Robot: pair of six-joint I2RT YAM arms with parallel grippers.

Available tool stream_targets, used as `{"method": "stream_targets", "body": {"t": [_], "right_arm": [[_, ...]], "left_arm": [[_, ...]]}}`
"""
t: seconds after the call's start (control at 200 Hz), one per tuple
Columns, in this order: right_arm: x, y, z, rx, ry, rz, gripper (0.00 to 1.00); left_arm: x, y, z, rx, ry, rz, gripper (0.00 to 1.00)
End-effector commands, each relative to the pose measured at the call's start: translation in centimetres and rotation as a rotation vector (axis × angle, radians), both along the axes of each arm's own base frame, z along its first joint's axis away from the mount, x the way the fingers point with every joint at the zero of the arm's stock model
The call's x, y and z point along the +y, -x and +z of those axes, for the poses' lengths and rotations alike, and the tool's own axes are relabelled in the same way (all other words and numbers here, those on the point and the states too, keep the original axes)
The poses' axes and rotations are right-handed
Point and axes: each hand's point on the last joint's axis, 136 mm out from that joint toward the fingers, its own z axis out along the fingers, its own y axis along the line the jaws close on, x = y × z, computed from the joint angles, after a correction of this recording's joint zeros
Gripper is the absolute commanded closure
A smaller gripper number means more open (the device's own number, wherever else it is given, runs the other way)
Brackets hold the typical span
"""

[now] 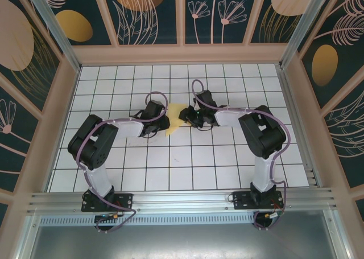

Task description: Fold a paper plane with a square sheet of paper (pick it up from the middle)

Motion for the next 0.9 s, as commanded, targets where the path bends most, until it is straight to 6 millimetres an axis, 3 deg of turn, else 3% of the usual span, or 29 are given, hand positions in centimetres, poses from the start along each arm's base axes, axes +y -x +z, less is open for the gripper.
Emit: {"method": "stream_targets", "body": {"t": [0.0, 0.896], "right_arm": [[-0.2, -0.6, -0.5, 0.019, 0.033, -0.034, 0.58], [1.9, -0.7, -0.3, 0.033, -0.064, 0.008, 0.64]], "left_arm": [[0.7, -0.1, -1.0, 0.019, -0.047, 0.007, 0.77], [0.4, 0.0, -1.3, 0.035, -0.039, -0.005, 0.77]]}}
